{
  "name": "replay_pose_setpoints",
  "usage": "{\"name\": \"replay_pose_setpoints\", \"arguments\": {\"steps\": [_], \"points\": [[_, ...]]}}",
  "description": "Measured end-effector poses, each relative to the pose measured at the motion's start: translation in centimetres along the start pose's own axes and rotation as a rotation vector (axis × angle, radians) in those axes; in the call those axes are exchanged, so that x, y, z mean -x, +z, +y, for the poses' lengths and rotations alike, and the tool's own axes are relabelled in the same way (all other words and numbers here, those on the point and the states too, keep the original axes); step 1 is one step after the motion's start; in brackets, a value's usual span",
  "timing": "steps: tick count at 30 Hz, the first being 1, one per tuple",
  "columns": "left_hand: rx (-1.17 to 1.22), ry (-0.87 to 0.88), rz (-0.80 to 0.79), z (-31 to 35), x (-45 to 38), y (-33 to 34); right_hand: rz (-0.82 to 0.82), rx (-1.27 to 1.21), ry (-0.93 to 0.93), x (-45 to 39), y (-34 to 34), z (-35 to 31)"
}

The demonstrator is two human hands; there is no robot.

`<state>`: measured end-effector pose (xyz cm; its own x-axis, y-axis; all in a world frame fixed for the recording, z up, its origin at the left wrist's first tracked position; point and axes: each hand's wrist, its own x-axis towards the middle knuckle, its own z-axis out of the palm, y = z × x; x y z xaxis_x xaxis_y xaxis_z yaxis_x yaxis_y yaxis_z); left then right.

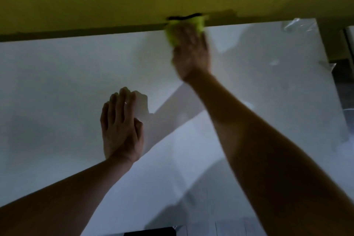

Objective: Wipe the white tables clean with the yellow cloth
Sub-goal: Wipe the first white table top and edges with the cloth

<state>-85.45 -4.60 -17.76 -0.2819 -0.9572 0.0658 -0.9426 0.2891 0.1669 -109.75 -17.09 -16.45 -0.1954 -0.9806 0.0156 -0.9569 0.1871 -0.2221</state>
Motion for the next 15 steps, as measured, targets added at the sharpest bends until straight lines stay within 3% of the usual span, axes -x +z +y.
{"name": "replay_pose_setpoints", "arguments": {"steps": [4,9,11,15], "points": [[0.008,-0.005,-0.001,0.3,0.0,0.0,0.124,-0.036,0.347,-0.6,-2.1,8.9],[0.020,-0.017,-0.015,0.4,0.0,0.0,0.149,-0.014,0.455,-0.7,-1.5,5.8],[0.026,-0.017,-0.020,0.4,0.0,-0.1,0.102,-0.007,0.315,0.1,-0.5,1.1],[0.015,-0.009,-0.035,0.3,0.0,-0.3,0.034,-0.083,-0.178,3.4,0.6,-5.9]]}}
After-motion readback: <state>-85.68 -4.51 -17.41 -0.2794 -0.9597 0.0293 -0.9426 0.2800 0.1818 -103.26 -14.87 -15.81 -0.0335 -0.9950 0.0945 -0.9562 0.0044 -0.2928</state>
